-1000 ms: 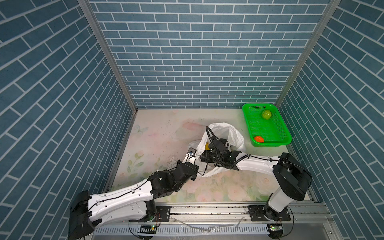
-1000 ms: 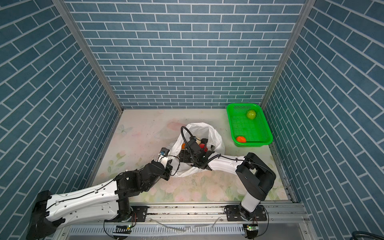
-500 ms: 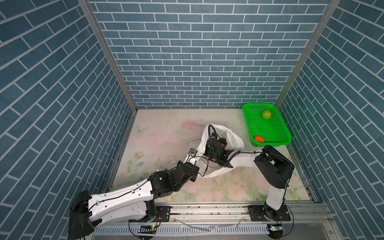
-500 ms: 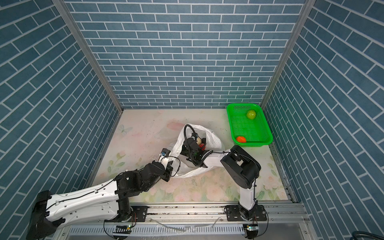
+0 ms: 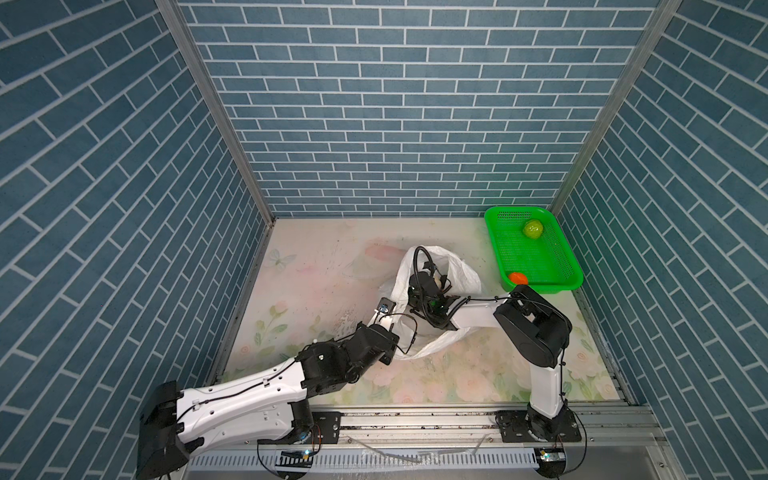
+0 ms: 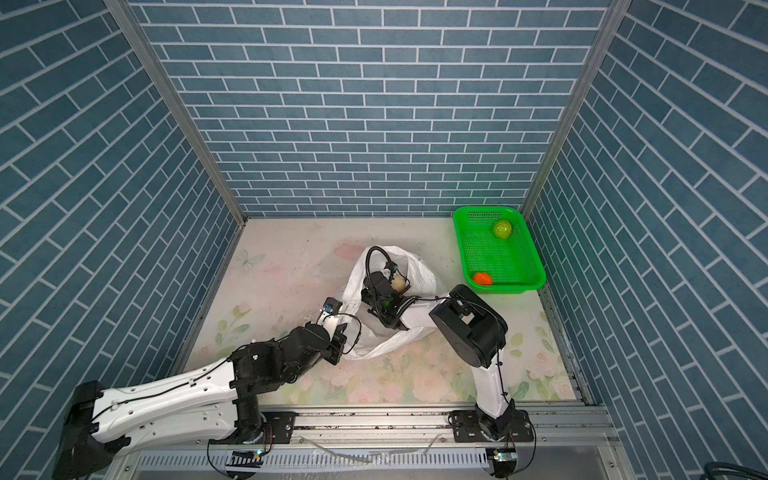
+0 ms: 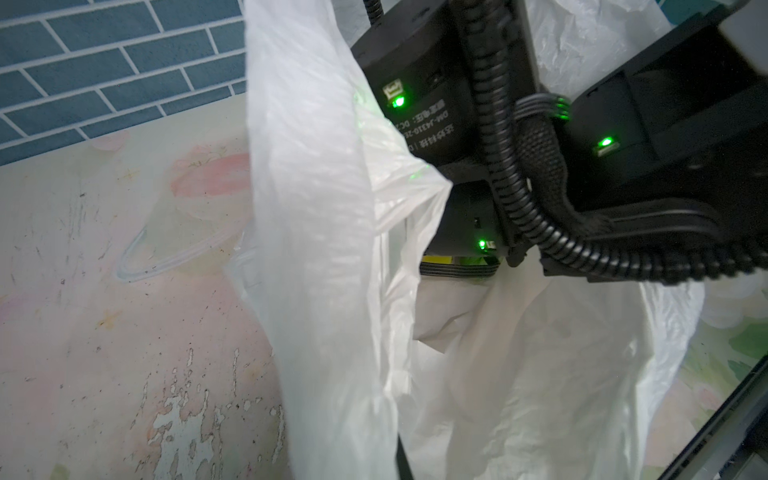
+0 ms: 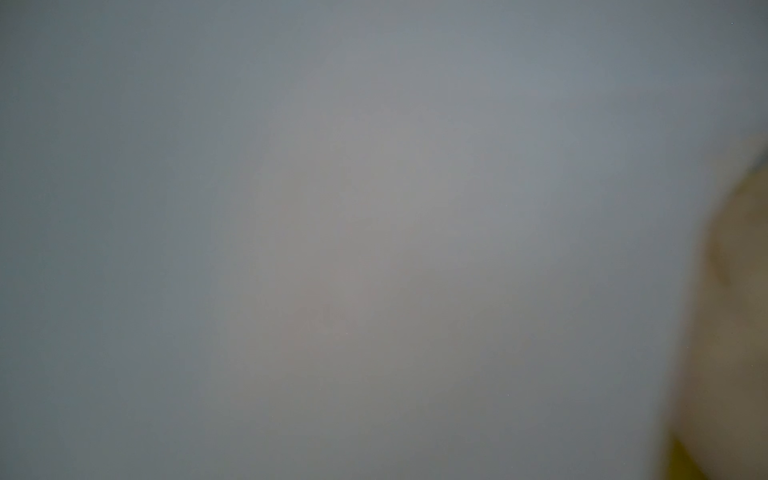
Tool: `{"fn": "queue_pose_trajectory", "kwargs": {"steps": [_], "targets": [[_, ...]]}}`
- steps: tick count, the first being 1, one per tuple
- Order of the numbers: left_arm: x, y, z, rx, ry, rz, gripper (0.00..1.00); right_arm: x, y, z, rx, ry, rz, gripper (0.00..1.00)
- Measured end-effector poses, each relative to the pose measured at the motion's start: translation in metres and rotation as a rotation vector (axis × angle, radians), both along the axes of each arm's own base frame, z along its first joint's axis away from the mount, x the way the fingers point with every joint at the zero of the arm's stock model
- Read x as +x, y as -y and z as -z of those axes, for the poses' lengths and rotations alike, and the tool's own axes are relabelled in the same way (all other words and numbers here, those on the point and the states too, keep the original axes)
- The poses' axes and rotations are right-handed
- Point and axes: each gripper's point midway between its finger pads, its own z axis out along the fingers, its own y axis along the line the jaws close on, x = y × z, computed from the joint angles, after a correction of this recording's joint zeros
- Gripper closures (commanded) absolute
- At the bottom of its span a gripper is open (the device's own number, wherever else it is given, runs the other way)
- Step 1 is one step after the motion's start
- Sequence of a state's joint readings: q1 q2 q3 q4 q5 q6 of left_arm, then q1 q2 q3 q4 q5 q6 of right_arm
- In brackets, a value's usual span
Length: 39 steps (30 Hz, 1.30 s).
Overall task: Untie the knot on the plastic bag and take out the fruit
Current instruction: 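Move the right gripper back into the bag toward the remaining fruit, then close the right gripper on the orange fruit and lift it from the bag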
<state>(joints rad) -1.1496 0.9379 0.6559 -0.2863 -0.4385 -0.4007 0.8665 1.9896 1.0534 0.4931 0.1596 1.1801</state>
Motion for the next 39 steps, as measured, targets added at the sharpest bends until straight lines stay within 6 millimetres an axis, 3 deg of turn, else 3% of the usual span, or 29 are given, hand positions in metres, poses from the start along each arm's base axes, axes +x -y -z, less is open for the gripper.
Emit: {"fn": "queue_pose_trajectory", "kwargs": {"steps": [3, 12, 22, 25, 32, 39], "targets": [[-0.001, 0.001, 0.000, -0.006, -0.007, 0.002, 1.00, 0.005, -0.001, 0.003, 0.005, -0.002, 0.016, 0.22], [-0.003, -0.001, 0.000, -0.013, -0.015, 0.004, 1.00, 0.012, 0.001, 0.011, 0.030, -0.020, 0.058, 0.49], [-0.004, -0.005, 0.004, -0.005, -0.017, 0.002, 1.00, 0.005, 0.005, 0.009, 0.033, -0.034, 0.045, 0.52], [-0.004, -0.006, 0.002, -0.010, -0.013, 0.000, 1.00, -0.004, 0.012, -0.001, 0.030, -0.044, 0.036, 0.52], [-0.004, -0.010, 0.002, -0.014, -0.001, -0.012, 1.00, -0.023, 0.025, -0.049, 0.060, -0.033, 0.009, 0.52], [-0.003, -0.011, 0.001, -0.015, 0.004, -0.016, 1.00, -0.047, 0.039, -0.068, 0.030, -0.069, -0.025, 0.52]]}}
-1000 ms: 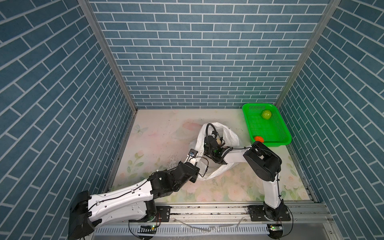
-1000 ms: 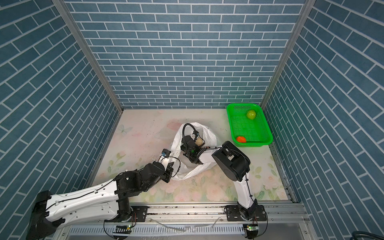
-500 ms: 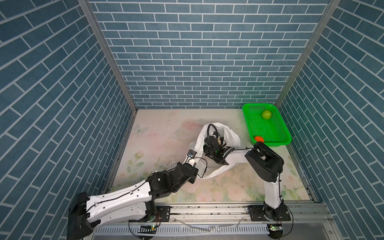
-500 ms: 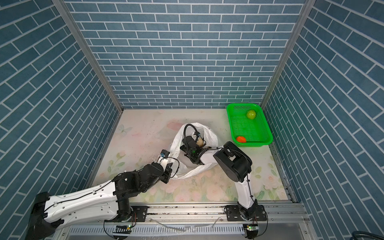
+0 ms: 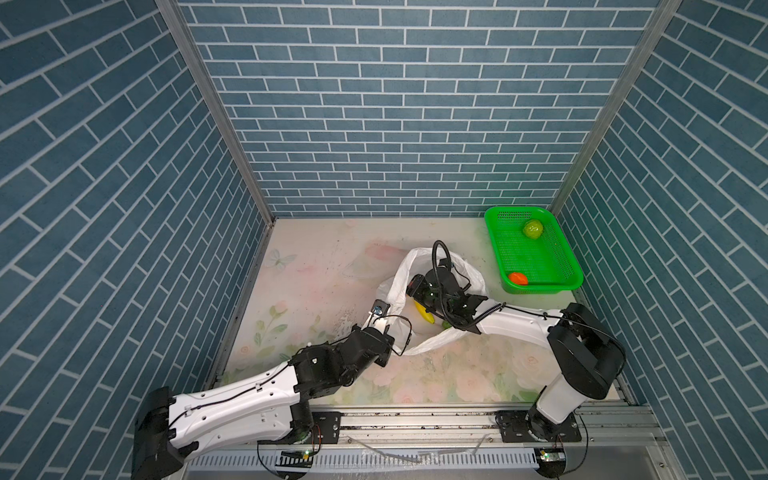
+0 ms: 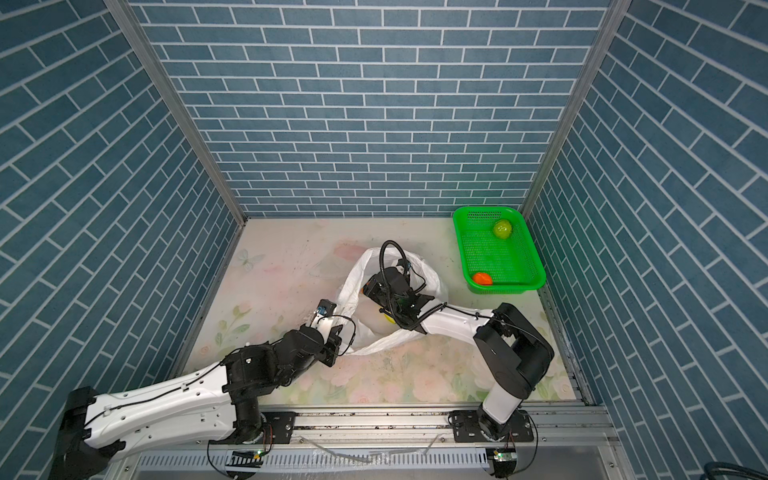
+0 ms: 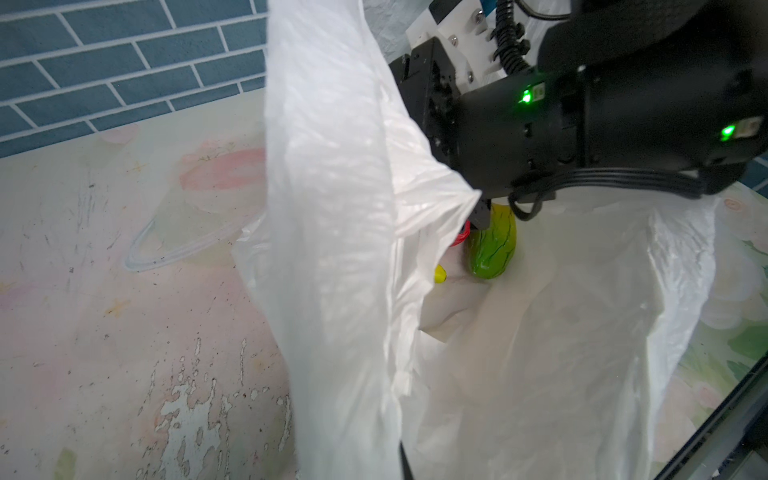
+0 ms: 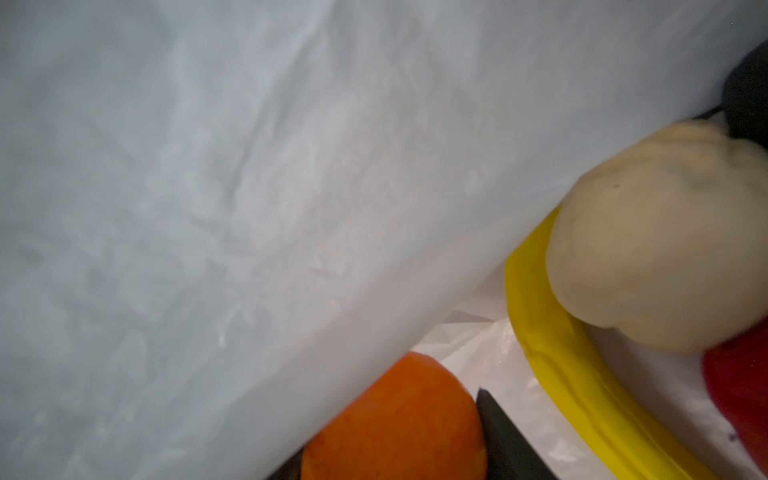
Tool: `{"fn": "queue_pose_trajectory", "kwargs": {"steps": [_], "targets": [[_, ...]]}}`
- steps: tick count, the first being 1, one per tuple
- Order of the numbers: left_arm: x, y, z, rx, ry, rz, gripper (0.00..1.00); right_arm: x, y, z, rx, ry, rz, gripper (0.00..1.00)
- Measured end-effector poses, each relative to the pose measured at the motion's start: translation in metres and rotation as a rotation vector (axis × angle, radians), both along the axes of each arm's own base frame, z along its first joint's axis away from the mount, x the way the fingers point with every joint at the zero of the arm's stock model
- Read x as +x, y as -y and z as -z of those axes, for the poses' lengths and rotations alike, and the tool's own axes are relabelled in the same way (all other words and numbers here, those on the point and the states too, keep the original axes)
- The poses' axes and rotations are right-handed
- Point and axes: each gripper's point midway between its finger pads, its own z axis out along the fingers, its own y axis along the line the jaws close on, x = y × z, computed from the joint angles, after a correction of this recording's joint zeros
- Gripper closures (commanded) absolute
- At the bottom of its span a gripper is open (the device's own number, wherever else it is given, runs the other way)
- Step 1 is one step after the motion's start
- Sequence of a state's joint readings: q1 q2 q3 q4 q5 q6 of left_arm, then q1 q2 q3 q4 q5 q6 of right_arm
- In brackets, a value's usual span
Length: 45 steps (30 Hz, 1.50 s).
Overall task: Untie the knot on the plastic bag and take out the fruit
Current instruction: 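Close the right gripper on the orange fruit and lift it from the bag, then carry the orange fruit to the green basket and open the right gripper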
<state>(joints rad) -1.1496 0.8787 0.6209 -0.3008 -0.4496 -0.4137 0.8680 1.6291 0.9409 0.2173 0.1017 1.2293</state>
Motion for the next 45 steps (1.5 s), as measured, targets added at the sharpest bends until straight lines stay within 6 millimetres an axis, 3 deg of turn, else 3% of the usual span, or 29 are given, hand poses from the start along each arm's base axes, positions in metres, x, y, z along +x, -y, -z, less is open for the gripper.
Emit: {"fn": "queue_pose_trajectory", "kwargs": {"steps": [6, 13, 20, 25, 30, 38, 45], "targets": [[0.000, -0.002, 0.003, 0.004, 0.000, -0.003, 1.00, -0.029, 0.016, -0.020, -0.059, -0.021, -0.048, 0.52], [0.000, -0.003, 0.000, -0.006, 0.007, -0.006, 1.00, -0.062, 0.053, -0.048, -0.152, -0.041, -0.092, 0.51], [0.000, -0.003, 0.000, -0.002, 0.009, -0.002, 1.00, -0.077, 0.099, -0.100, -0.193, -0.008, -0.076, 0.51], [-0.001, -0.002, 0.001, 0.007, 0.008, 0.006, 1.00, -0.059, 0.157, -0.127, -0.216, 0.018, 0.045, 0.50], [-0.001, 0.000, 0.003, 0.017, 0.010, 0.018, 1.00, -0.030, 0.226, -0.124, -0.262, -0.009, 0.195, 0.49], [-0.002, 0.004, 0.004, 0.020, 0.007, 0.037, 1.00, 0.036, 0.308, -0.078, -0.320, -0.114, 0.334, 0.49], [-0.002, 0.007, 0.013, 0.050, -0.006, 0.047, 1.00, 0.097, 0.350, -0.022, -0.357, -0.158, 0.382, 0.49]]}}
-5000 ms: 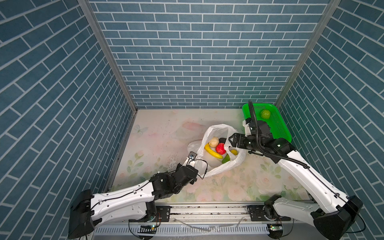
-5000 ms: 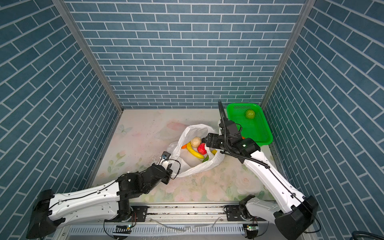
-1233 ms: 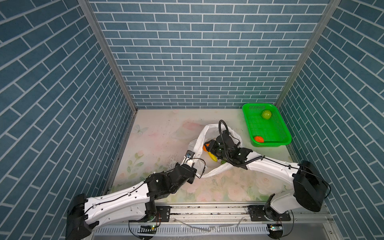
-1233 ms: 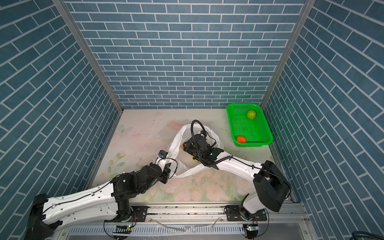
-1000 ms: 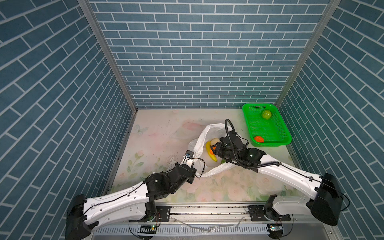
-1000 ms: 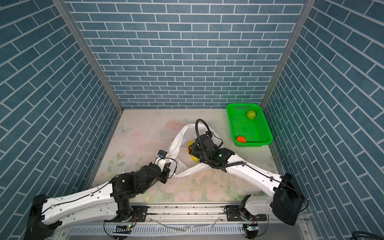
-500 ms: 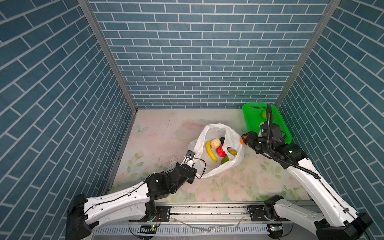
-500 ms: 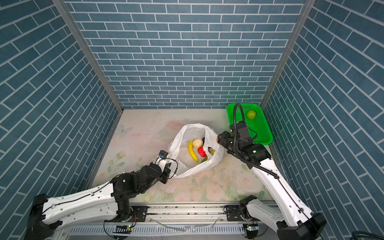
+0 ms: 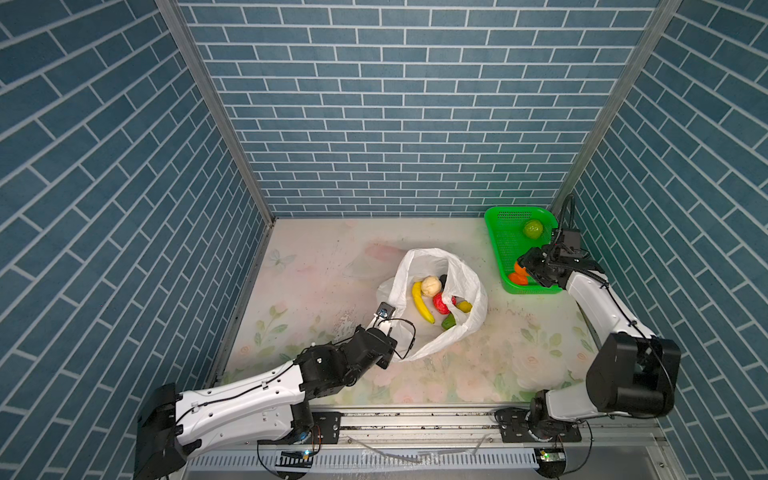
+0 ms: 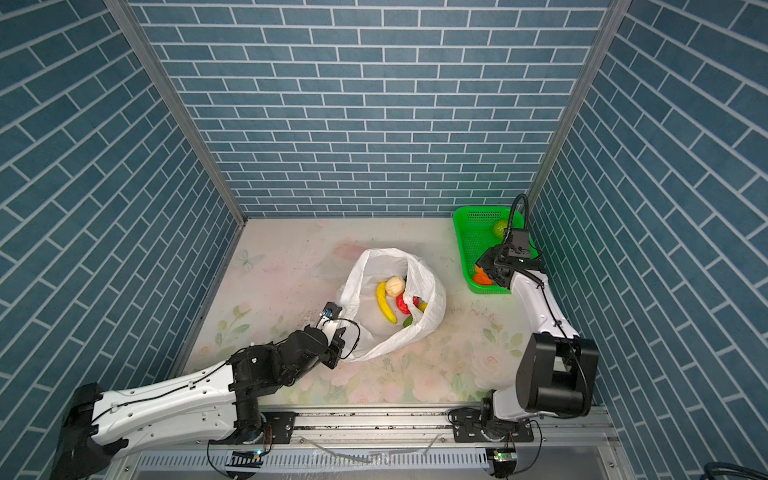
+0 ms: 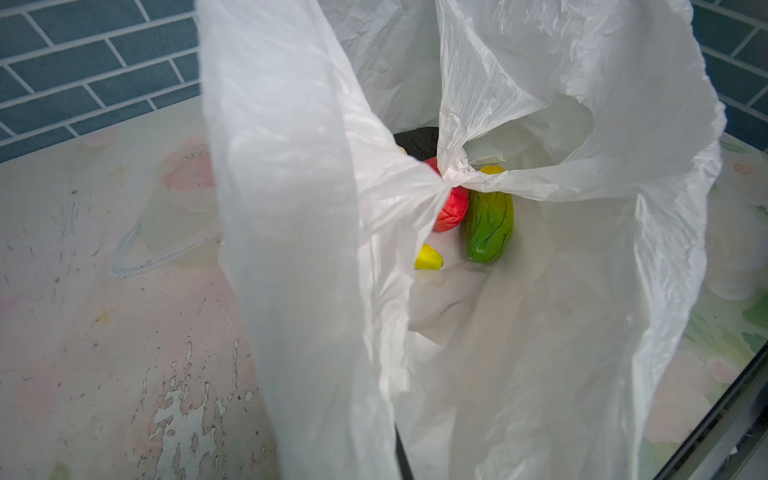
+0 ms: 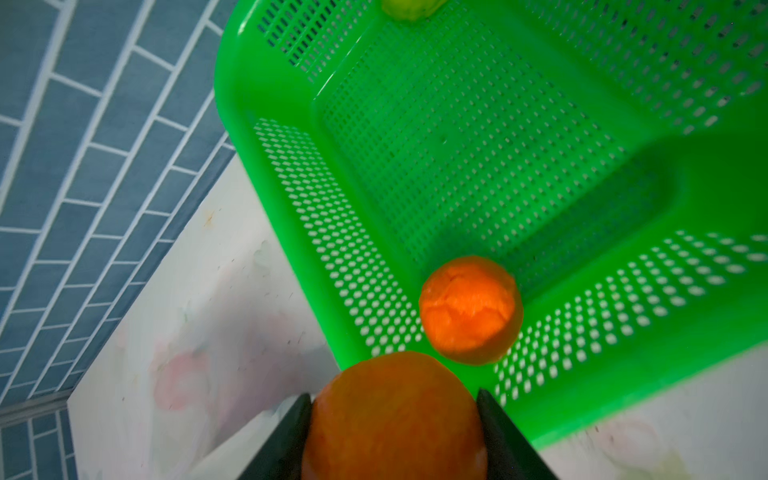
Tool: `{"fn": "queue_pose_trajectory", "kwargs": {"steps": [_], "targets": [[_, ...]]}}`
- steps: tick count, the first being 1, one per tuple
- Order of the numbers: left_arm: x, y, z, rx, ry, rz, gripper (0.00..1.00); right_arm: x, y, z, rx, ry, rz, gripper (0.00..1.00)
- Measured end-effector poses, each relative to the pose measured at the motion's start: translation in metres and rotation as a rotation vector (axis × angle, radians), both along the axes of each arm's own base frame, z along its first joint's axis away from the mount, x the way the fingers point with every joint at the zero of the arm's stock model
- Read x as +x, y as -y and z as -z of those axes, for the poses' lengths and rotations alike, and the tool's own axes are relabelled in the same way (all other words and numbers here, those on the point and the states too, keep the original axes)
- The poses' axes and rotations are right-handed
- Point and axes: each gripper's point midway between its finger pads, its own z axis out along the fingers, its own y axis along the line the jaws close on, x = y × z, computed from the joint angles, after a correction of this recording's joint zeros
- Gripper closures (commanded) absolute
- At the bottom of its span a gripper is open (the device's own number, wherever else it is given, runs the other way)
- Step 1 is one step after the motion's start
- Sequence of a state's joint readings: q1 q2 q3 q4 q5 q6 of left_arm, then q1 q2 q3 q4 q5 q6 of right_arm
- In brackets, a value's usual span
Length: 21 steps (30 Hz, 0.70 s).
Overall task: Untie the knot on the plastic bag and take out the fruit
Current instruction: 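Carry the orange fruit to the green basket and open the right gripper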
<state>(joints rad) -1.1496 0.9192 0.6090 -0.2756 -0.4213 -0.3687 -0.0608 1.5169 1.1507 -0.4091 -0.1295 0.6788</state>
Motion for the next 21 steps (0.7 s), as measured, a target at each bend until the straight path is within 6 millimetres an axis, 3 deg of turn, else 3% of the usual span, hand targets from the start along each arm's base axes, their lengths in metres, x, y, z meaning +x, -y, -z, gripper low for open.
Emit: {"fn": "queue_pose_trajectory", "kwargs": {"steps": [3, 6, 11, 16, 21], "targets": [[0.000, 0.001, 0.004, 0.010, -0.009, 0.004, 1.00, 0.024, 0.013, 0.018, -0.015, -0.020, 0.006, 0.48], [-0.001, 0.001, 0.006, 0.013, -0.015, 0.004, 1.00, 0.047, 0.025, 0.023, -0.029, -0.012, 0.010, 0.47], [-0.001, 0.000, 0.006, 0.014, -0.019, -0.004, 1.00, 0.069, 0.039, 0.025, -0.054, -0.002, 0.012, 0.33], [0.001, 0.001, 0.004, 0.027, -0.017, -0.012, 1.00, 0.069, 0.043, 0.036, -0.077, -0.035, -0.003, 0.19], [0.003, -0.003, 0.004, 0.052, -0.014, -0.028, 1.00, 0.067, 0.042, 0.039, -0.082, -0.051, -0.006, 0.18]]}}
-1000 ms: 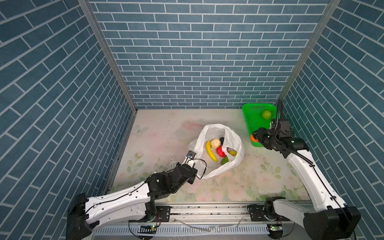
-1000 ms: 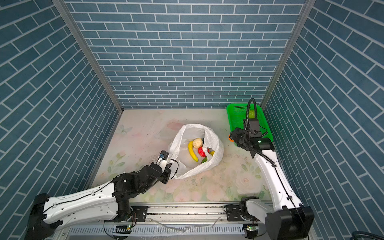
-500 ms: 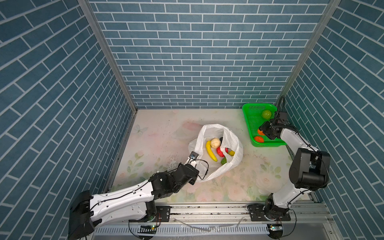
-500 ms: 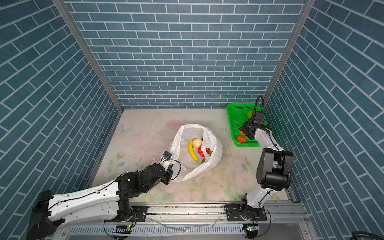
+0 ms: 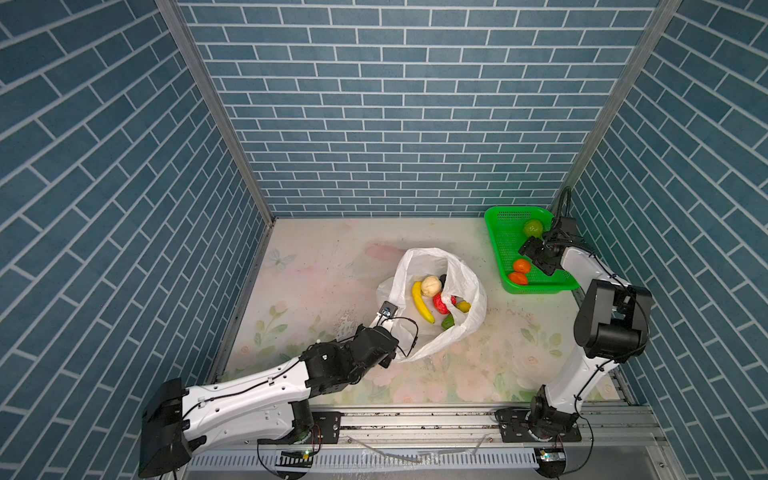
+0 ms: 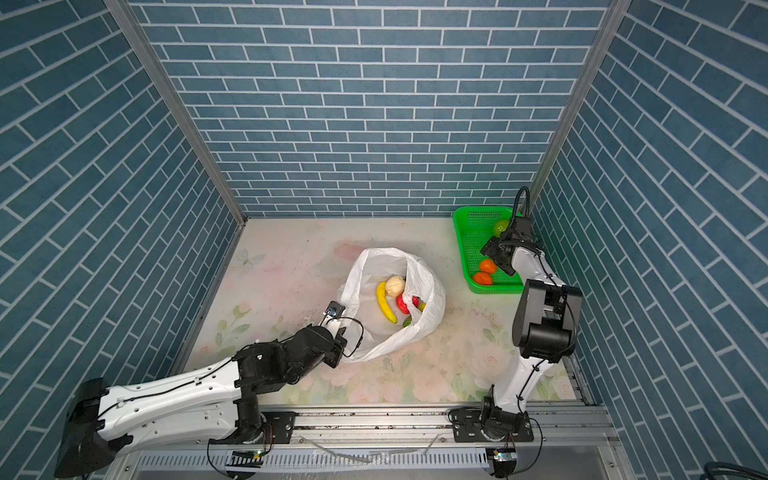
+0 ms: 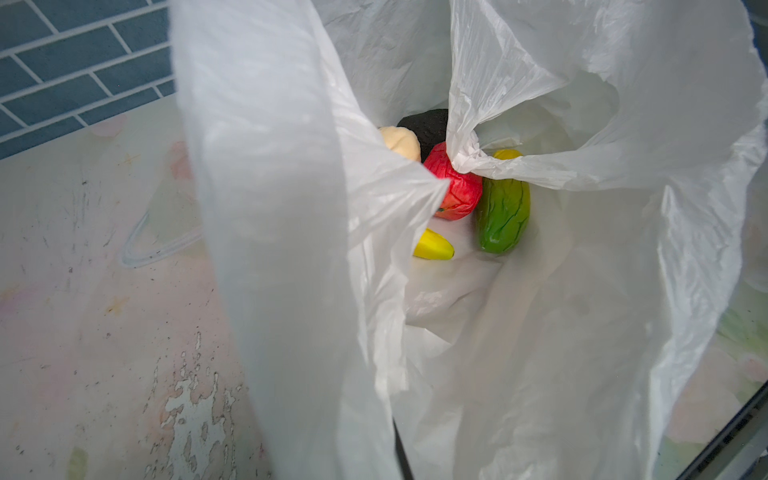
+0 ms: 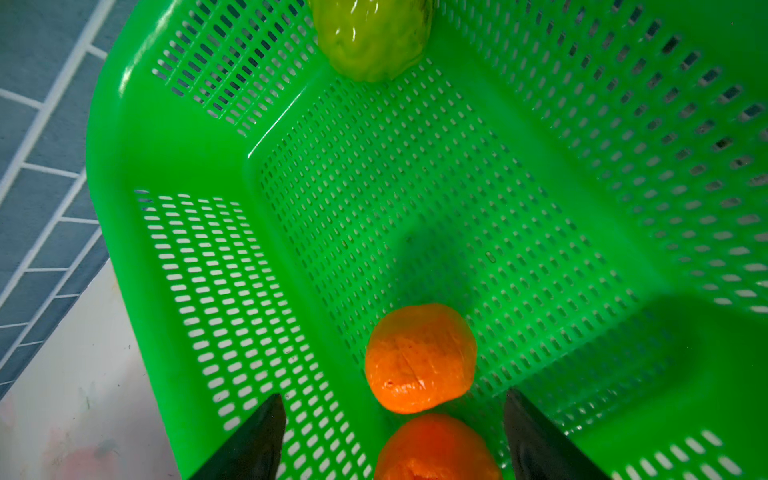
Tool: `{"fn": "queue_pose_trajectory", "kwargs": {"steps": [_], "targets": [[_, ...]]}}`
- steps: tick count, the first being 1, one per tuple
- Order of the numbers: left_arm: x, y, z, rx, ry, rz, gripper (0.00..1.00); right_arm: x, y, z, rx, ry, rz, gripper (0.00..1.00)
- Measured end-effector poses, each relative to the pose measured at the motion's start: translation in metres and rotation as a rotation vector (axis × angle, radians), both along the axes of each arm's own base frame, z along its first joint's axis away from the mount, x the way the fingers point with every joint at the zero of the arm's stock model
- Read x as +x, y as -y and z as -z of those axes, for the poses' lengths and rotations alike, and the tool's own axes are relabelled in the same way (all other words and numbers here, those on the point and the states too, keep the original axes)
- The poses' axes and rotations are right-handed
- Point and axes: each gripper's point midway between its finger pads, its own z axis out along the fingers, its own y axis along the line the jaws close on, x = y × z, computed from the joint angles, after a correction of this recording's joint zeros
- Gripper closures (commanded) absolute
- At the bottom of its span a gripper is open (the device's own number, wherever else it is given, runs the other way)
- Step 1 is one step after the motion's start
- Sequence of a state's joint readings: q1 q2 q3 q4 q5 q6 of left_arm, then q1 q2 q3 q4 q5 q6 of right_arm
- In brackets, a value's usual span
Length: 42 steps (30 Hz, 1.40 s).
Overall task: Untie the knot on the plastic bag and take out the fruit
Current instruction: 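Move the right gripper back into the bag toward the yellow banana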
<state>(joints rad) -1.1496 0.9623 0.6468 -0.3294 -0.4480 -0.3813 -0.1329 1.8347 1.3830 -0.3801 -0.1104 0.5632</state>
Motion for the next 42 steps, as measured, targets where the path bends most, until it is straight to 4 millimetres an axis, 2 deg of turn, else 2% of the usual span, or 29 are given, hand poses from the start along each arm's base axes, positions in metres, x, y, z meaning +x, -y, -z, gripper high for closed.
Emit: {"fn": "queue_pose_trajectory", "kwargs": {"steps": [4, 7, 9, 12, 16, 19, 22, 25, 31, 33, 37, 42], "targets": [[0.001, -0.002, -0.001, 0.010, 0.004, -0.009, 1.00, -0.002, -0.008, -0.003, 0.007, -0.003, -0.018, 0.18], [0.002, -0.003, -0.002, 0.014, 0.008, -0.015, 1.00, -0.011, -0.029, -0.017, 0.012, -0.003, -0.061, 0.18], [0.002, -0.003, -0.002, 0.015, 0.011, -0.016, 1.00, -0.020, -0.053, -0.036, 0.012, 0.014, -0.111, 0.19], [0.002, -0.003, -0.003, 0.019, 0.015, -0.011, 1.00, -0.041, -0.099, -0.073, 0.010, 0.061, -0.213, 0.20], [0.003, -0.001, -0.004, 0.019, 0.025, 0.001, 1.00, -0.086, -0.167, -0.119, 0.017, 0.124, -0.362, 0.21], [0.003, 0.001, -0.006, 0.015, 0.029, 0.011, 1.00, -0.124, -0.208, -0.138, 0.026, 0.144, -0.457, 0.22], [0.002, 0.002, -0.007, 0.007, 0.027, 0.019, 1.00, -0.158, -0.237, -0.145, 0.013, 0.138, -0.528, 0.22], [0.001, 0.002, -0.009, -0.001, 0.027, 0.026, 1.00, -0.182, -0.261, -0.141, -0.001, 0.113, -0.597, 0.22], [0.001, 0.002, -0.011, -0.003, 0.035, 0.035, 1.00, -0.208, -0.308, -0.119, -0.015, 0.079, -0.730, 0.22], [0.002, 0.002, -0.011, -0.002, 0.035, 0.035, 1.00, -0.215, -0.321, -0.103, -0.020, 0.061, -0.767, 0.22], [0.002, 0.002, -0.012, -0.003, 0.038, 0.032, 1.00, -0.226, -0.340, -0.056, -0.045, -0.005, -0.829, 0.23], [0.005, 0.001, -0.016, -0.007, 0.050, 0.019, 1.00, -0.235, -0.346, -0.009, -0.068, -0.070, -0.857, 0.25]]}}
